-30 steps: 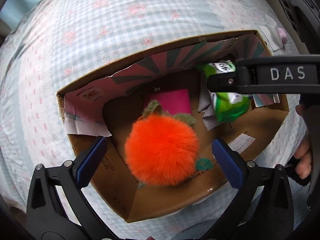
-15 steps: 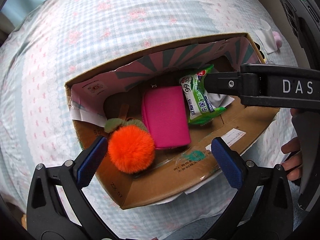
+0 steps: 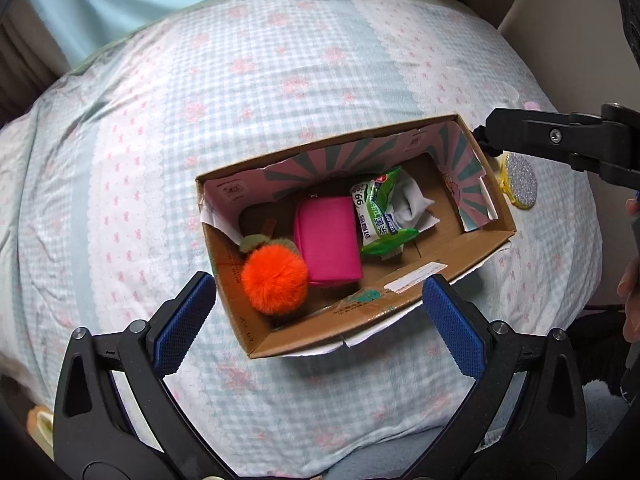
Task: Organize soft objects
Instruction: 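Carry pompom and wipe pack into the box and open both tools, then move both tools back toward the scrunchie and sponge pad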
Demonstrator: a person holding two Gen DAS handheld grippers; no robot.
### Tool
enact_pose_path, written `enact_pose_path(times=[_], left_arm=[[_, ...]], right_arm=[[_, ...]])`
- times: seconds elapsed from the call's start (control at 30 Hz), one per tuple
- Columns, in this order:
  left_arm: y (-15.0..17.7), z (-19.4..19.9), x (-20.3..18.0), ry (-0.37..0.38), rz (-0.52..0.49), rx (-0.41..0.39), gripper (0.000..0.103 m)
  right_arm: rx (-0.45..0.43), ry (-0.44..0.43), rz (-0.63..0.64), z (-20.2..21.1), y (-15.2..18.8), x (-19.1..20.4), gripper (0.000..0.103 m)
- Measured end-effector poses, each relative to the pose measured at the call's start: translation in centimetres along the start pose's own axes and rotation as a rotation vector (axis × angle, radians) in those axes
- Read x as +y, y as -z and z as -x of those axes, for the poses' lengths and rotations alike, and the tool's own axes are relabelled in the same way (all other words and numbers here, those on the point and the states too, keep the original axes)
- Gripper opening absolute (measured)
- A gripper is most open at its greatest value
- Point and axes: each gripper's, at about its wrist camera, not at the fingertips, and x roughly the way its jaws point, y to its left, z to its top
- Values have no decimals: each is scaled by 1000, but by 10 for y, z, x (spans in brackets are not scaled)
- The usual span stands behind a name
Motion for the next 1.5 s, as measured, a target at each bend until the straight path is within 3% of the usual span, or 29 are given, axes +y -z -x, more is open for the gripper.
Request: enact_pose_path(times=[0.37,0.57,0.77,0.97,1.17,1.5], left_arm=[[28,118,-20,-36,90,-214,103],[32,170,-42,-47,111,-316,103],[22,191,-87,-47,91,-365,103],[0,188,-145,-33,76,-382,103],[-29,165,-205,-5,111,-381,103],[-82,88,-288,6,184,-337,103]], right_arm=[[-222,66,93,144,29,-1,103],[-279,62,75,184,41,-28,103],[-334,87,62,209,46,-73,103],[-375,129,5,223,41,-146,103],[-379,117,-36,222,22,-226,103],[-347,63,-60,167,-15,-330,103]])
